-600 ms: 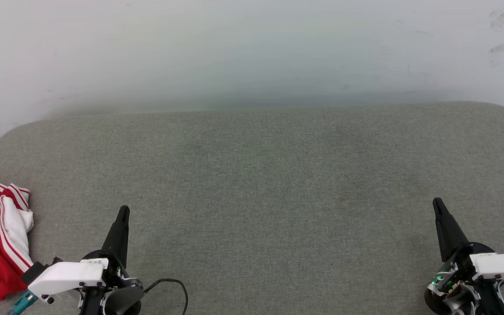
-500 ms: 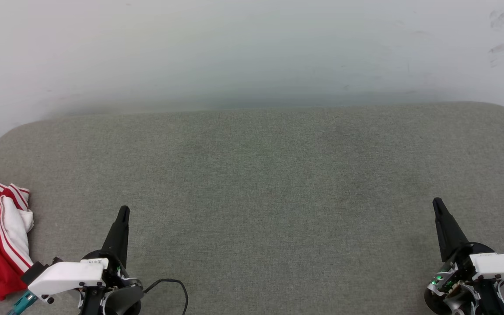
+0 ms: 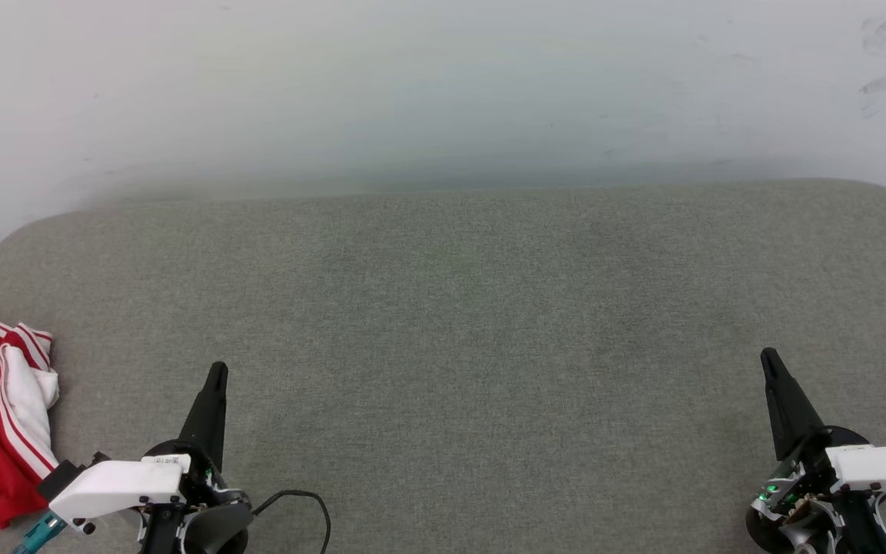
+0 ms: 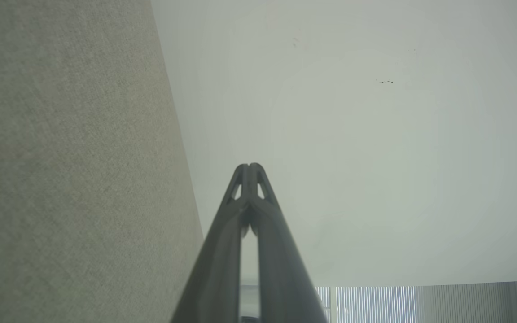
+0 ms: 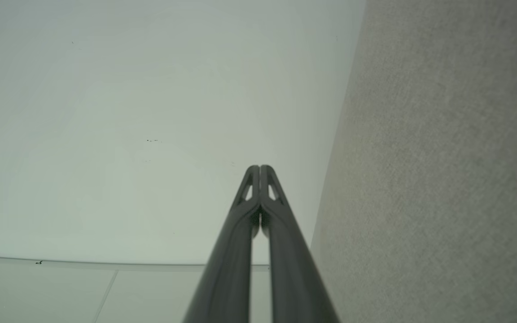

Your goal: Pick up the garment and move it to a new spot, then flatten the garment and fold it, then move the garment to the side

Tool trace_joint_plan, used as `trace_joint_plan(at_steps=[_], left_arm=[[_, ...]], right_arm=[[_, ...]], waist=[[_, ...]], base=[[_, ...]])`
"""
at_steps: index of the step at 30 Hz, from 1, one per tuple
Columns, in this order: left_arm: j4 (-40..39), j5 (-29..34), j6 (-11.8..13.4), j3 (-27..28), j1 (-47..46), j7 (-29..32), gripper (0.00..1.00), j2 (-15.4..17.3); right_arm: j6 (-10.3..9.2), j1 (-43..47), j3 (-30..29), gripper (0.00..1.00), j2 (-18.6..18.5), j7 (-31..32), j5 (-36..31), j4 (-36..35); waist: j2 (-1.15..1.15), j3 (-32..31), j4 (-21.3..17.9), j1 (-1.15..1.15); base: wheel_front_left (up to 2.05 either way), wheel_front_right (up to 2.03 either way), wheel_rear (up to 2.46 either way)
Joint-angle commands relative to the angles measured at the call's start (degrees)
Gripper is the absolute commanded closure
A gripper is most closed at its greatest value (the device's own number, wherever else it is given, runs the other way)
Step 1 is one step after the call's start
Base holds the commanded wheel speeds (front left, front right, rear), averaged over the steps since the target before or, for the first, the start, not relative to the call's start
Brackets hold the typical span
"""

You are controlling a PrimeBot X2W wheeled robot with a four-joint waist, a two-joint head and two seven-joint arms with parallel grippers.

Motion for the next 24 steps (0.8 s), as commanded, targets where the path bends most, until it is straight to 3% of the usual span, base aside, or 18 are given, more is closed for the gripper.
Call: trace_joint_plan(at_steps=[1,24], left_arm=[[0.0,0.0,-0.11,0.14,-0.33,0.11,1.0,-0.08],[0.0,0.0,-0.11,0.14,-0.33,0.11,1.0,-0.08]], right_arm=[[-0.02,-0.66,0.01,1.0,0.16,-0.03,-0.26,0.04],[-0.02,-0.66,0.04,1.0,0.16,-0.04,-0.25,0.04]], waist=[[0.0,0.0,0.0,0.0],[0.0,0.0,0.0,0.0]], base=[[0.0,0.0,0.0],[0.0,0.0,0.0]])
